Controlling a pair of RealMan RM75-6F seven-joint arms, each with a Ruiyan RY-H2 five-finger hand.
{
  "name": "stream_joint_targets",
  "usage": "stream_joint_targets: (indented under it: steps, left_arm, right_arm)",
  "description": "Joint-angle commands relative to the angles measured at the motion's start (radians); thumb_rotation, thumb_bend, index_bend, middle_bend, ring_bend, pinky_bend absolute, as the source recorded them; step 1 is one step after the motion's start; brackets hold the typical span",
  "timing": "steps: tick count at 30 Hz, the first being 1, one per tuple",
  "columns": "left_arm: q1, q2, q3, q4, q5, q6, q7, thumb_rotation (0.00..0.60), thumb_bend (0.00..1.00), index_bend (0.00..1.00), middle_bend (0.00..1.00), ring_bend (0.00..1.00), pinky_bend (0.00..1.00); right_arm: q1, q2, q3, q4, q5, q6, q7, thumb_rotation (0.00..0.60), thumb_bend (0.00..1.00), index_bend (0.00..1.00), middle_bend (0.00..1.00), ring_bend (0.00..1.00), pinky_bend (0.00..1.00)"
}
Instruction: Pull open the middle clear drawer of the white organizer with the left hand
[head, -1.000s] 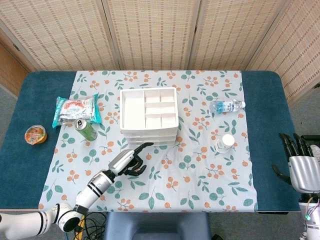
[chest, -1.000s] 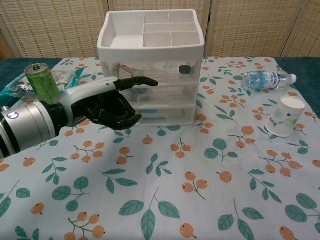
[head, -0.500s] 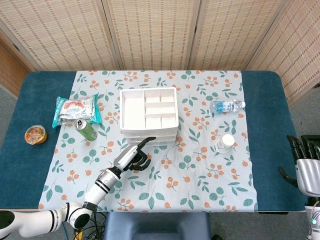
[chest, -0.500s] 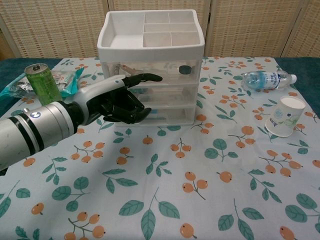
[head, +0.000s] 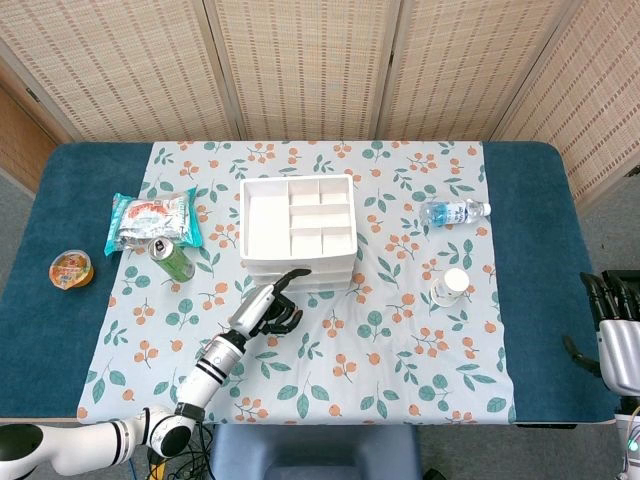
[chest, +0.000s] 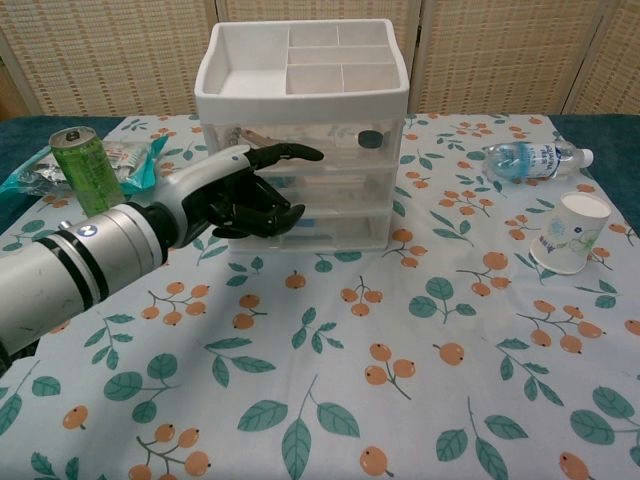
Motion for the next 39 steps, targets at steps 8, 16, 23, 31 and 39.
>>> stream_joint_targets:
  steps: [8,16,23,31,39]
  left_arm:
    - [0.002,-0.030,-0.003,0.012,-0.005,0.004,-0.013,0.600,0.47,0.09,0.91,0.97,1.00]
    - [0.010,-0.066,-0.017,0.019,-0.021,0.019,-0.017,0.600,0.47,0.09,0.91,0.97,1.00]
    - [0.005,-0.085,-0.027,0.031,-0.029,0.007,-0.030,0.600,0.47,0.09,0.91,0.97,1.00]
    - [0.003,-0.100,-0.035,0.043,-0.031,0.002,-0.045,0.600,0.47,0.09,0.91,0.97,1.00]
    - [-0.002,-0.106,-0.044,0.054,-0.031,-0.009,-0.061,0.600,0.47,0.16,0.91,0.97,1.00]
  right_arm:
    - [-0.004,0.000,0.002,0.003,0.007,0.000,0.004,0.600,0.30,0.00,0.10,0.04,0.09]
    - [-0.011,0.000,0.002,0.013,0.014,0.000,0.016,0.600,0.30,0.00,0.10,0.04,0.09]
    - [-0.013,-0.002,0.004,0.022,0.017,-0.001,0.026,0.600,0.30,0.00,0.10,0.04,0.09]
    - [-0.012,-0.007,0.005,0.034,0.022,-0.009,0.037,0.600,0.30,0.00,0.10,0.04,0.09]
    - [-0.014,-0.009,0.006,0.041,0.027,-0.011,0.043,0.600,0.30,0.00,0.10,0.04,0.09]
